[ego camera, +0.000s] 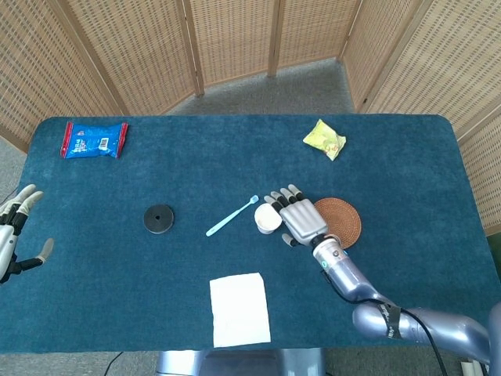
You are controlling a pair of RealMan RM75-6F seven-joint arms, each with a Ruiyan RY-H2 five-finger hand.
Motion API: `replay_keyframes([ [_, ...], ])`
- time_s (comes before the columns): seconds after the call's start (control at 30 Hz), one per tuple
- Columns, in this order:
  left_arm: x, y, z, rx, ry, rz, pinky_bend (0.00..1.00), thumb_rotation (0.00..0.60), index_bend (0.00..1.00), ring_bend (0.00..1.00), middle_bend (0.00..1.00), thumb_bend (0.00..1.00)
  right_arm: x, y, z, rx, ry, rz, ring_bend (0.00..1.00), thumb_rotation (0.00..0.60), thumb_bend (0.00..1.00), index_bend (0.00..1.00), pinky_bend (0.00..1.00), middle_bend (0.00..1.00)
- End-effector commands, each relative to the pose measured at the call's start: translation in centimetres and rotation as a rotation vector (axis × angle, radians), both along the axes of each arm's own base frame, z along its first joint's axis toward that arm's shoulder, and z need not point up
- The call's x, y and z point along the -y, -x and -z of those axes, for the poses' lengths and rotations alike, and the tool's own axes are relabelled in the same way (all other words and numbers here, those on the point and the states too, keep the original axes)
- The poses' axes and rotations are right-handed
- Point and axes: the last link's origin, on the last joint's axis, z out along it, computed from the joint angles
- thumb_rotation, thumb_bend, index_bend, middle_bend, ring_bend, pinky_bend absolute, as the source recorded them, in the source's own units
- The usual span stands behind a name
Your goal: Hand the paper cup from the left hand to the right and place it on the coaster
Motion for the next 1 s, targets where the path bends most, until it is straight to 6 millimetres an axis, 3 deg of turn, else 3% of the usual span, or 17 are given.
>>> replay_keyframes([
  [0.03, 0.0, 0.2, 0.0, 0.002, -0.002, -0.006, 0.0, 0.585, 0.0, 0.0, 0.0, 0.47, 0.1, -0.3, 0.4, -0.025, -0.008, -0.005, 0.0, 0.6, 0.38, 0.0, 0.0, 0.0],
  [0.77, 0.5, 1.6, -0.2, 0.028, -0.016, -0.038, 0.0, 0.586, 0.0, 0.0, 0.0, 0.47, 0.7, -1.7, 2.1, -0.142, -0.036, -0.008, 0.0, 0.6, 0.44, 0.0, 0.0, 0.0],
  [1.0, 0.3, 2.0, 0.0, 0.032, -0.009, -0.046, 0.0, 0.586, 0.0, 0.0, 0.0, 0.47, 0.4, -2.0, 1.7, -0.124, -0.021, -0.015, 0.0, 0.6, 0.45, 0.02, 0.06, 0.0],
])
